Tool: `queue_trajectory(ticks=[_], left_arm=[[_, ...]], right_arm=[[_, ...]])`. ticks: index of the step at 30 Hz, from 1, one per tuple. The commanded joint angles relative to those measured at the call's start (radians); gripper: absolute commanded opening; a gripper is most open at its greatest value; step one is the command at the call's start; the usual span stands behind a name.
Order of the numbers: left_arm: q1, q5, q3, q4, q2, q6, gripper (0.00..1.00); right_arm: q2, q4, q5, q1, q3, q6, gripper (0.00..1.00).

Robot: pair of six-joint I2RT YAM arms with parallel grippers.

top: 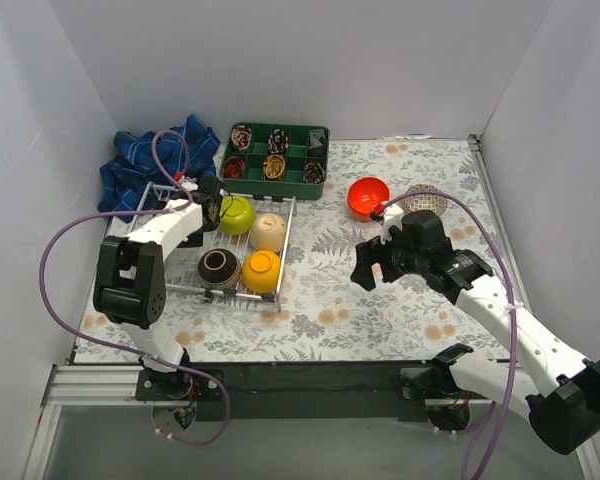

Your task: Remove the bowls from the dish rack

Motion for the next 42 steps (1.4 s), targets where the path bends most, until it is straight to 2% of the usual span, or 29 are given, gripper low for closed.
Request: queue_trajectory(ticks=[1,8,12,28,38,39,42], left_arm=[[0.039,-0.067,0.007,0.019,-0.041,-0.001,0.75],[0.068,-0.061,0.003,0.072,-0.001,0.016,0.79],[0.076,-0.056,0.01,0.035,0.048,-0.015,0.83],[0.078,-0.033,-0.009,-0.03,0.134,-0.104,0.86],[-0.004,0.021,0.039,-0.079,0.125,-0.154,0.56],[-0.011,0.013,0.049,-0.083,0.128,-0.156,0.51],[-0.033,0.004,0.098,-0.1,0.135,-0.161,0.46]], right_arm=[[-0.008,0.028,-0.017,0.0,-0.004,-0.015,0.98],[-0.01,0.029,-0.019,0.002,-0.012,-0.015,0.99],[-0.008,0.04,-0.022,0.002,-0.023,-0.015,0.98],[0.01,0.046,-0.039,0.002,-0.026,-0.014,0.99],[0.008,0.049,-0.035,0.002,-0.023,-0.015,0.99],[0.008,0.049,-0.037,0.002,-0.023,-0.015,0.99],[0.008,0.051,-0.04,0.002,-0.023,-0.015,0.98]])
